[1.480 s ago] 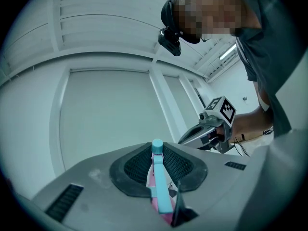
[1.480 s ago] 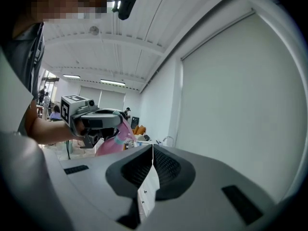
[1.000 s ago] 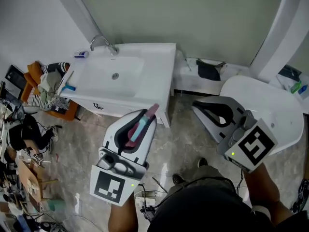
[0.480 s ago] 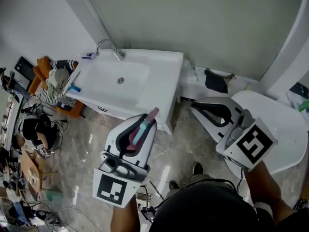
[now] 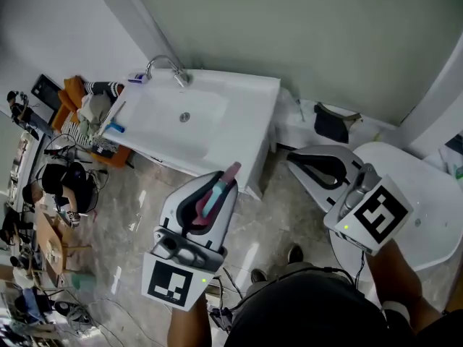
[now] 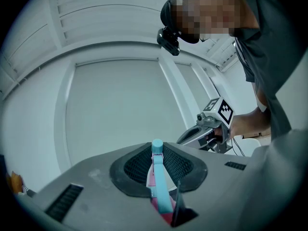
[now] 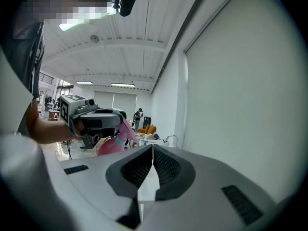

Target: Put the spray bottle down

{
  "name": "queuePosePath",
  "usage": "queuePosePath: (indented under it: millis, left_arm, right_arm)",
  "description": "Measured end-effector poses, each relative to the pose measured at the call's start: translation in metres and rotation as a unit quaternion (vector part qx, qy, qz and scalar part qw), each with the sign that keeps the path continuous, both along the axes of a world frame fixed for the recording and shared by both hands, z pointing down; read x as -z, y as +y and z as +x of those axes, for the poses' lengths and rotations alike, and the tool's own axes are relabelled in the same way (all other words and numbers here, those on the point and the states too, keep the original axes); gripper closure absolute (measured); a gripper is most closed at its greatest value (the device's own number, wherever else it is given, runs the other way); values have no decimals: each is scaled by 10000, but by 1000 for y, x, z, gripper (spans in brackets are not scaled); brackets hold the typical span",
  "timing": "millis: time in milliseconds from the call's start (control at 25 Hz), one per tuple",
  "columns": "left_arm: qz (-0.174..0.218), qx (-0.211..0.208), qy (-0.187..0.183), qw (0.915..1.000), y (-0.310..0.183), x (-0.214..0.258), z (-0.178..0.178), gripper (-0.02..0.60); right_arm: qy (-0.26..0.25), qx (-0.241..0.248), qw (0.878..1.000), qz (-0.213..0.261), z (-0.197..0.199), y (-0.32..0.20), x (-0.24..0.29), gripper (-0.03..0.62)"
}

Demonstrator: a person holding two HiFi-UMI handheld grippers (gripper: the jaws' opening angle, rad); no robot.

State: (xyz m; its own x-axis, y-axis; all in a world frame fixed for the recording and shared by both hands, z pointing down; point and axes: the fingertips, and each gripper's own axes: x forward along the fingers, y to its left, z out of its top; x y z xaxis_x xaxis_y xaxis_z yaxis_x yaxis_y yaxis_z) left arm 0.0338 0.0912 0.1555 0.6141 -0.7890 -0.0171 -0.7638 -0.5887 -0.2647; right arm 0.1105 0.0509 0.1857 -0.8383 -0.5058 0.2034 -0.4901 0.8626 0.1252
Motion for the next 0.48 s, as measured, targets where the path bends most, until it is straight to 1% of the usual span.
queuePosePath:
  millis: [480]
  left_arm:
    - [19,-76,-79,9999,-12,2,23,515]
  right_arm:
    - [-54,-73,10000,-39,23,-13,-2,585]
